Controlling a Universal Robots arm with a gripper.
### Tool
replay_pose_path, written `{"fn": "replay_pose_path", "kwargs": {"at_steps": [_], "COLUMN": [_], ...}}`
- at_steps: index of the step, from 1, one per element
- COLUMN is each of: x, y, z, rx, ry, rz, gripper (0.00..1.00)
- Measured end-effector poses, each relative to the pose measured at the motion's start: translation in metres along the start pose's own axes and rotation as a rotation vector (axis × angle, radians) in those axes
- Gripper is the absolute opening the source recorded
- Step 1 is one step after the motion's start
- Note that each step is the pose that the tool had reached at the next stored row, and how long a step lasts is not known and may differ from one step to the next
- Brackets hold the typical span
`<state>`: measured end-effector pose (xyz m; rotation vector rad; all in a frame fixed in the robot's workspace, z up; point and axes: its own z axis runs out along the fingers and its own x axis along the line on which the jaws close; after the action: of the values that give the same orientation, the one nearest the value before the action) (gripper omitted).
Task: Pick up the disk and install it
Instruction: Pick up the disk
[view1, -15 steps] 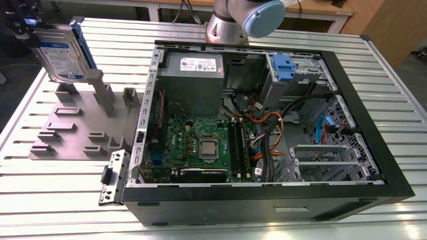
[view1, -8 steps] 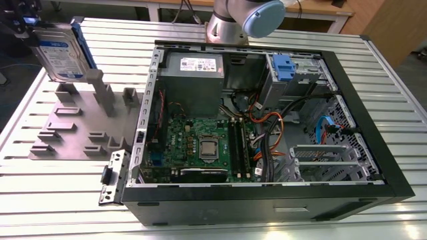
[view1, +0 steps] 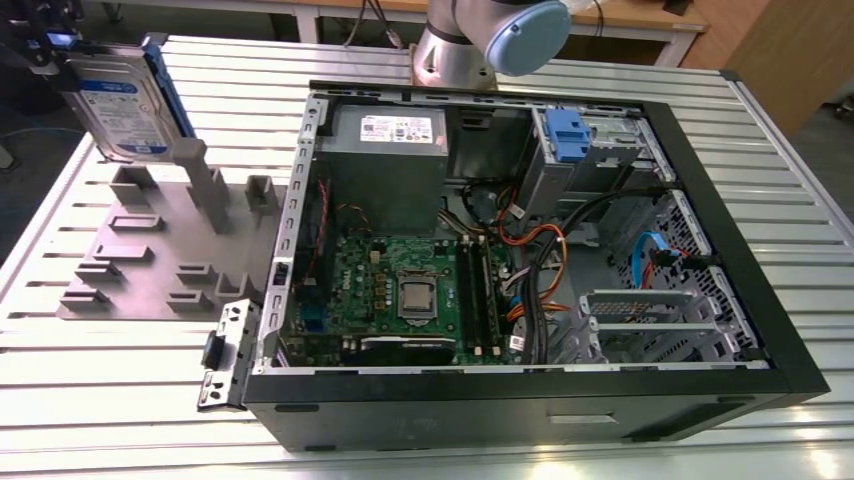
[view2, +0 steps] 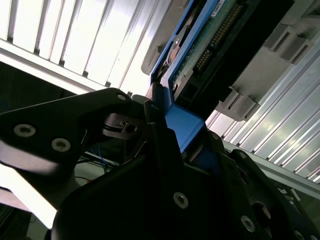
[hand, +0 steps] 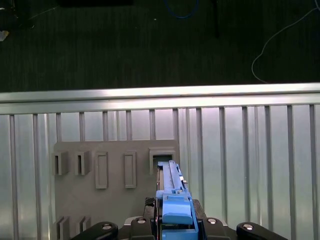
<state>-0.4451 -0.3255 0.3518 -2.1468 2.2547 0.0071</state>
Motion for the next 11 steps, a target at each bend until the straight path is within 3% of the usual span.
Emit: {"fn": "replay_pose_path", "kwargs": {"at_steps": [11], "x": [0.0], "y": [0.0], "z": [-0.002], "rx": [0.0], "ry": [0.0], "rz": [0.0], "gripper": [0.37]}}
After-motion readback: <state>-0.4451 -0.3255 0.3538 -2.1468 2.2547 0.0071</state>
